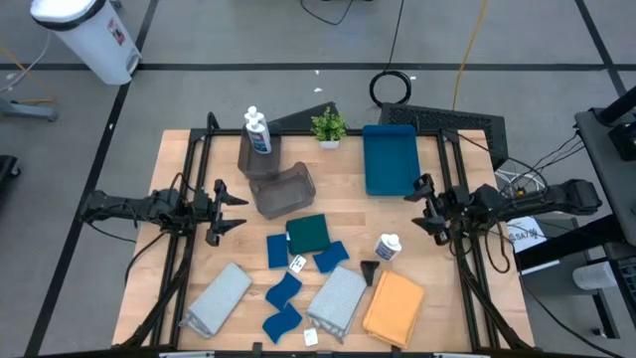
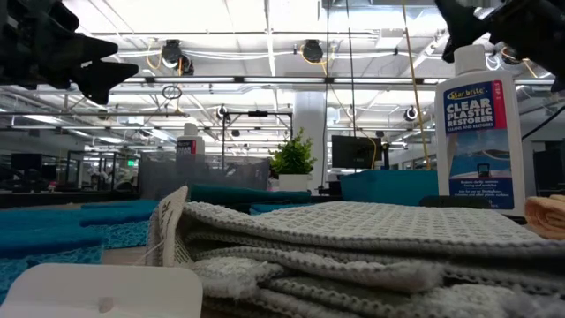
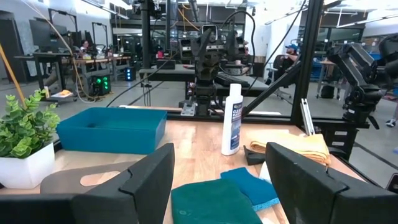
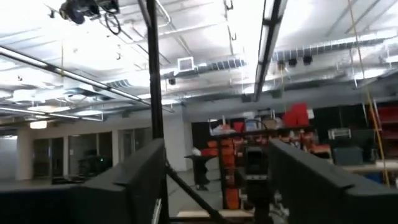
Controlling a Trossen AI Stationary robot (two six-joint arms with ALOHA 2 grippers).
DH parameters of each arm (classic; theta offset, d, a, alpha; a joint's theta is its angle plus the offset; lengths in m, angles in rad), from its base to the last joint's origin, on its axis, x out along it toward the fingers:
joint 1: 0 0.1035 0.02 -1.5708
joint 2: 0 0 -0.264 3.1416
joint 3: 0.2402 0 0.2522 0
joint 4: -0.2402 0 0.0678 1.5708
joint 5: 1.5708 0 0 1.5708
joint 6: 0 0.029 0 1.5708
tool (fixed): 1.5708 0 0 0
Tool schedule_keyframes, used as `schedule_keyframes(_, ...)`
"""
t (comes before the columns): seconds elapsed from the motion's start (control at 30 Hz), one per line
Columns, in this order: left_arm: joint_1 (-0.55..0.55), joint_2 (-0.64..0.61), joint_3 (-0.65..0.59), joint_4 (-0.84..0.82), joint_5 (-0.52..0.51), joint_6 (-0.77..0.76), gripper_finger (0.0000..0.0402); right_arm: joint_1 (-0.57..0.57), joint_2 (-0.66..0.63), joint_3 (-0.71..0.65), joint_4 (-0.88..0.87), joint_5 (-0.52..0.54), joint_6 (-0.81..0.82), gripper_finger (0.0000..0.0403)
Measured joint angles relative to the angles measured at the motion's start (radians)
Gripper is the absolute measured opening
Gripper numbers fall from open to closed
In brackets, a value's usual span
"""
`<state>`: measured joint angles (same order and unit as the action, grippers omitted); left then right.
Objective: Pick & Place Kitchen Items
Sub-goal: Put the white restorer into the top black bin
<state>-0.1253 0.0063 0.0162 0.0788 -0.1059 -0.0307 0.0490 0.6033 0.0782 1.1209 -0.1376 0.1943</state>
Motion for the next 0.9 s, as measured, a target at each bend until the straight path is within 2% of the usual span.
schedule_keyframes(0.1,0.000,0.000,0.000,0.000,0.000,0.000,0.0255,-0.002,0.003,0.028,-0.109,-0.035,0.033,0.0327)
schedule_keyframes(0.2,0.000,0.000,0.000,0.000,0.000,0.000,0.0255,0.003,0.001,0.081,-0.229,-0.116,0.030,0.0355)
schedule_keyframes(0.33,0.000,0.000,0.000,0.000,0.000,0.000,0.0255,0.059,0.002,0.155,-0.491,-0.146,0.016,0.0359)
schedule_keyframes(0.43,0.000,0.000,0.000,0.000,0.001,0.000,0.0255,0.121,0.002,0.193,-0.683,-0.149,-0.054,0.0351)
schedule_keyframes(0.53,0.000,0.000,0.000,0.000,0.001,0.000,0.0255,0.170,0.005,0.191,-0.722,-0.148,-0.136,0.0342)
schedule_keyframes(0.7,0.000,0.000,0.000,0.000,0.001,0.000,0.0255,0.208,0.011,0.187,-0.717,-0.036,-0.204,0.0329)
schedule_keyframes(0.9,0.000,0.000,0.000,0.000,0.001,0.000,0.0255,0.215,0.051,0.186,-0.782,0.090,-0.187,0.0319)
